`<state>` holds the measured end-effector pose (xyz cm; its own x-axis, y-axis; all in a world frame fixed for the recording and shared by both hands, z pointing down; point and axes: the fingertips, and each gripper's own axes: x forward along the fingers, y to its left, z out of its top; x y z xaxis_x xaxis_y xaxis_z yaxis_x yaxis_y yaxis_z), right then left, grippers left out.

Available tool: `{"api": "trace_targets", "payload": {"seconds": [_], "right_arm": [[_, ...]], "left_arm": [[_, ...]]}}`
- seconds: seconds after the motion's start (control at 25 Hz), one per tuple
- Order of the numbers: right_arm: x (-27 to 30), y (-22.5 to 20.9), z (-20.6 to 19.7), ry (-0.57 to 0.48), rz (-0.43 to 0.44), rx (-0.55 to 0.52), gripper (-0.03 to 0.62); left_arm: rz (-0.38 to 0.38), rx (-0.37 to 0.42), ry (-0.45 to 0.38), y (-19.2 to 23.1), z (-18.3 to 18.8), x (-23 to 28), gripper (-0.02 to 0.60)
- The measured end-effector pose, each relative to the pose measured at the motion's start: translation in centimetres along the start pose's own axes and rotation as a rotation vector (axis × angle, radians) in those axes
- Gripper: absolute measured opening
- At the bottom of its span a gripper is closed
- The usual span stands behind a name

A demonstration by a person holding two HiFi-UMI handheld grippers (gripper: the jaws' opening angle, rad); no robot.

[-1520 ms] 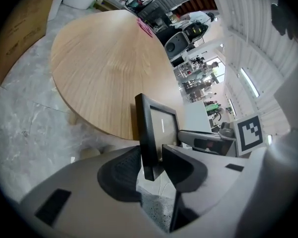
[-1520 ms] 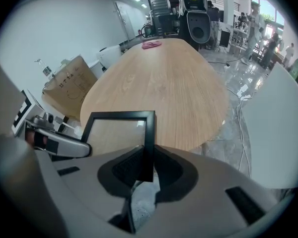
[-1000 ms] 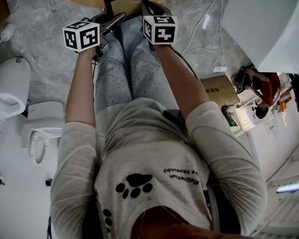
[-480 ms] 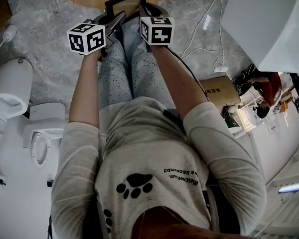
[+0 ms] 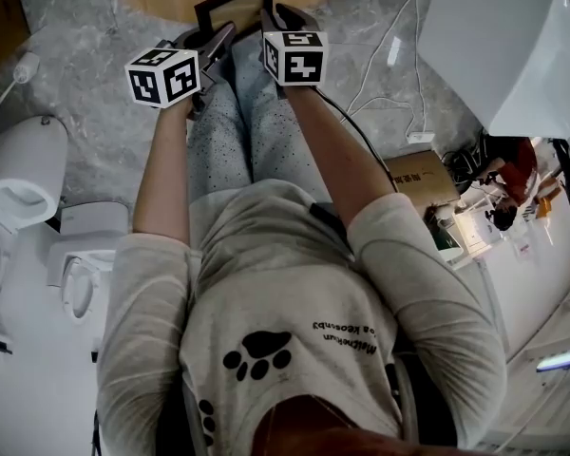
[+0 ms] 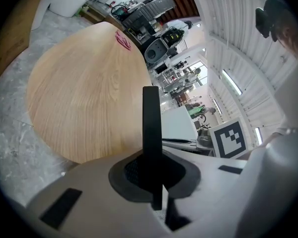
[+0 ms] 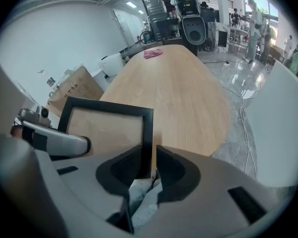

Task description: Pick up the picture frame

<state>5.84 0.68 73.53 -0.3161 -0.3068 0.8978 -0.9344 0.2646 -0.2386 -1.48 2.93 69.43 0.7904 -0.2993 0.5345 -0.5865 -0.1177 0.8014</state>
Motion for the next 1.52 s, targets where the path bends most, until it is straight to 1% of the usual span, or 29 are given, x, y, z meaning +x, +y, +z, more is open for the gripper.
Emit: {"api": "trace_targets", "payload": {"seconds": [0.2,0.44,0.56,0.72,0.96,1.32,1.52], "right_arm": [[-2.1,0.7,3.0,-0.056,0.010,-0.025,0.114],[-5.4,1.5,7.3,-0.131,0.005,-0.046,0.112],[-7.6,2.2,10.0,-0.183,0.002,-0.066,0.109],[-10.8,2.9,13.5,-0.250,-0.011,-0.114,0.090],[-15.4,4.0,18.7,-0.364,-0.018,-0.157,0.068],[-21.4,5.5,21.9,-0.468,-0.010,-0.205,0.038],[-24.3,6.3,23.3,-0.532,0.001,-0.226,0.012]], "left_arm": [[0.033,0.070,-0.002,-2.1,1.8,-0.7,0.015],[0.075,0.130,-0.052,-4.7,5.6,-2.0,0.015],[0.122,0.165,-0.097,-5.9,7.8,-3.5,0.015],[0.177,0.198,-0.174,-7.7,10.6,-6.0,0.015],[0.244,0.274,-0.275,-10.4,15.0,-9.6,0.015],[0.323,0.353,-0.372,-14.8,18.5,-13.3,0.015],[0.360,0.387,-0.461,-17.3,20.4,-15.6,0.015]]}}
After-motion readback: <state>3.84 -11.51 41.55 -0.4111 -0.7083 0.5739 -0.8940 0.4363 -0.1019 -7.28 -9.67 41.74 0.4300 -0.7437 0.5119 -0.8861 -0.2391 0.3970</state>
